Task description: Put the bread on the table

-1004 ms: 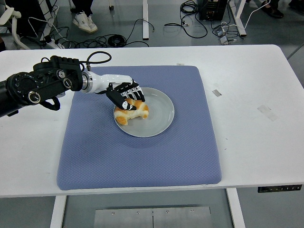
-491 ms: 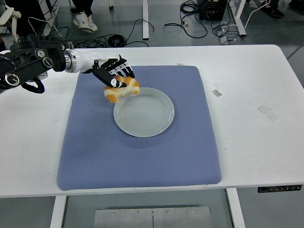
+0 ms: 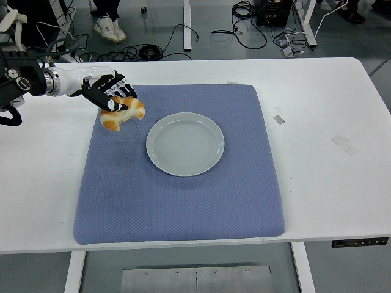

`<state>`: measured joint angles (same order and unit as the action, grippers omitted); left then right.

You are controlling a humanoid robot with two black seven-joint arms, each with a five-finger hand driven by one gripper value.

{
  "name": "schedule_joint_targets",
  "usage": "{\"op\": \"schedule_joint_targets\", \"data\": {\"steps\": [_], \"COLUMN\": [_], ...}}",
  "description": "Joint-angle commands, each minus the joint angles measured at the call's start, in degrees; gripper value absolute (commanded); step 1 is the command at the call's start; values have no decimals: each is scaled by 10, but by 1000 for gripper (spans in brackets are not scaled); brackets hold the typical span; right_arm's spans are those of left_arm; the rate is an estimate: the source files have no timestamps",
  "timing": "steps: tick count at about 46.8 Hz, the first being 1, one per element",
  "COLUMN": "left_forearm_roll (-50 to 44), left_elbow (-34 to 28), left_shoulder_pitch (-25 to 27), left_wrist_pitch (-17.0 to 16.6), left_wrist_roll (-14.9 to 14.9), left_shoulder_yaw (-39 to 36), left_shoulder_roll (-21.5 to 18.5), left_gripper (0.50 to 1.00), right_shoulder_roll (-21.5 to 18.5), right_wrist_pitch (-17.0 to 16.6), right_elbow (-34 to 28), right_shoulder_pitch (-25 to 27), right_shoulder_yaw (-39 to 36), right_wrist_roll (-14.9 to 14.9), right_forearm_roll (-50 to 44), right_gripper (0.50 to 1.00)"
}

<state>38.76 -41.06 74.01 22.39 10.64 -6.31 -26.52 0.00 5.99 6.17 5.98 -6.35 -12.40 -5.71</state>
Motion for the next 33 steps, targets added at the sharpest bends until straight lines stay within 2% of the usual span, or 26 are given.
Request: {"op": "schedule_joint_targets", "data": {"steps": [1, 16, 33], "left_forearm_roll": [0, 0, -1], "left_elbow": [1, 12, 17], "left_shoulder_pitch": [-8, -15, -18], "left_wrist_pitch": [-6, -20, -30], "left_wrist_roll": [0, 0, -1], "left_shoulder_yaw": [0, 0, 1], "left_shoulder_roll": [0, 1, 6], "left_gripper": [617, 654, 820], "right_shoulder_roll": [0, 0, 0], "right_wrist_pitch": [0, 0, 0], "right_elbow": [0, 0, 0], "right_shoulder_pitch": [0, 0, 0], "right_shoulder_yaw": [0, -1, 0], "right_wrist_roll": [0, 0, 0], "right_forearm_roll": [0, 0, 0], "right_gripper": [1000, 1000, 1000]}}
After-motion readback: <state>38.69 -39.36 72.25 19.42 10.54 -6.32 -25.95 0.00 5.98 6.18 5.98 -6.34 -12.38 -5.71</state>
